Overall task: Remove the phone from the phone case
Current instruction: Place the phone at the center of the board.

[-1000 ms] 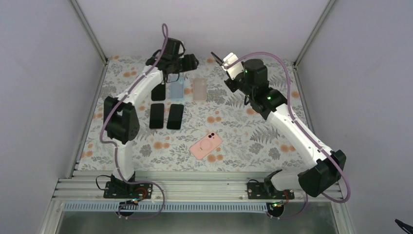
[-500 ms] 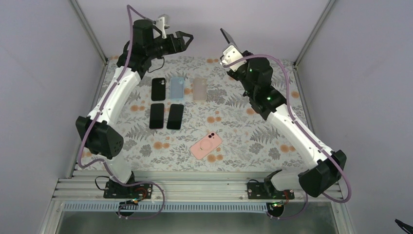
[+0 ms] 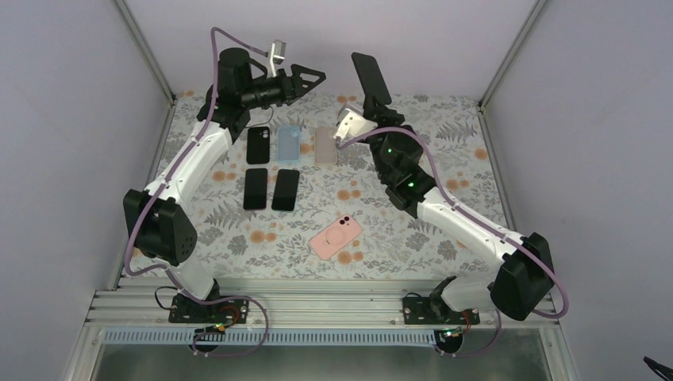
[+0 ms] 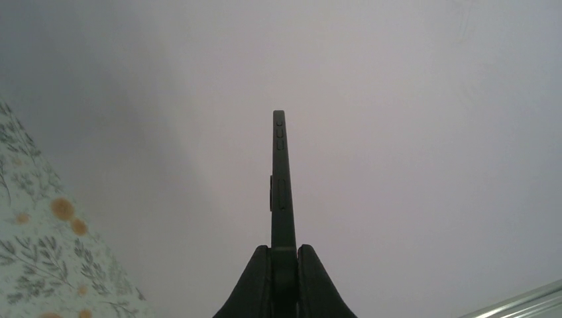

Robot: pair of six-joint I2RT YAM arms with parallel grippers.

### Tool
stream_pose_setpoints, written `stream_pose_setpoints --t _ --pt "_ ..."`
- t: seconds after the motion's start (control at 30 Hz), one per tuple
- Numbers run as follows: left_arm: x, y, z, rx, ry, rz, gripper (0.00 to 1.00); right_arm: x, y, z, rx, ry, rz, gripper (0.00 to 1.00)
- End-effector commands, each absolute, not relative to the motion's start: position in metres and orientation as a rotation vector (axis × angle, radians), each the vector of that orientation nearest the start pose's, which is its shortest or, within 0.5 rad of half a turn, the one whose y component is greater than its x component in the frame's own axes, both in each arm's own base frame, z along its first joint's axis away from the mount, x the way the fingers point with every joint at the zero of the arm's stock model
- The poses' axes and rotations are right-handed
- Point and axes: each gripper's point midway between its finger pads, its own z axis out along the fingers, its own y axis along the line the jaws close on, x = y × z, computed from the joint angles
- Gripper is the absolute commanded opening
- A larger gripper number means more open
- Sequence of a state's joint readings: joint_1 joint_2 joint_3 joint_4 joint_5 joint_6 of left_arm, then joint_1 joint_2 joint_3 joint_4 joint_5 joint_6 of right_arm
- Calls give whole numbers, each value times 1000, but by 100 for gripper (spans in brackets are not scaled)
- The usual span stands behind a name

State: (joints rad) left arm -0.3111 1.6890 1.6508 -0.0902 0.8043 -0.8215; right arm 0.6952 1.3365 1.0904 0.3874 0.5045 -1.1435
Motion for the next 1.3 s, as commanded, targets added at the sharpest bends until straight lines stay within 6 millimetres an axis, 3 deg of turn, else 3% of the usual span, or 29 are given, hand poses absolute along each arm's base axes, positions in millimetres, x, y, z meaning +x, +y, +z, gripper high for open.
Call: stream_pose_setpoints --t 0.0,0.4,0.87,1.27 --pt "415 -272 415 228 1852 -1603 86 367 206 439 -752 1042 -855 4" --pt "410 -292 401 242 1894 -1614 79 350 230 410 -849 959 -914 4" --pt "404 -319 380 237 1961 -1662 71 329 256 397 -907 842 -944 4" --pt "407 -323 369 203 1987 -1693 35 322 272 389 -936 816 -929 4"
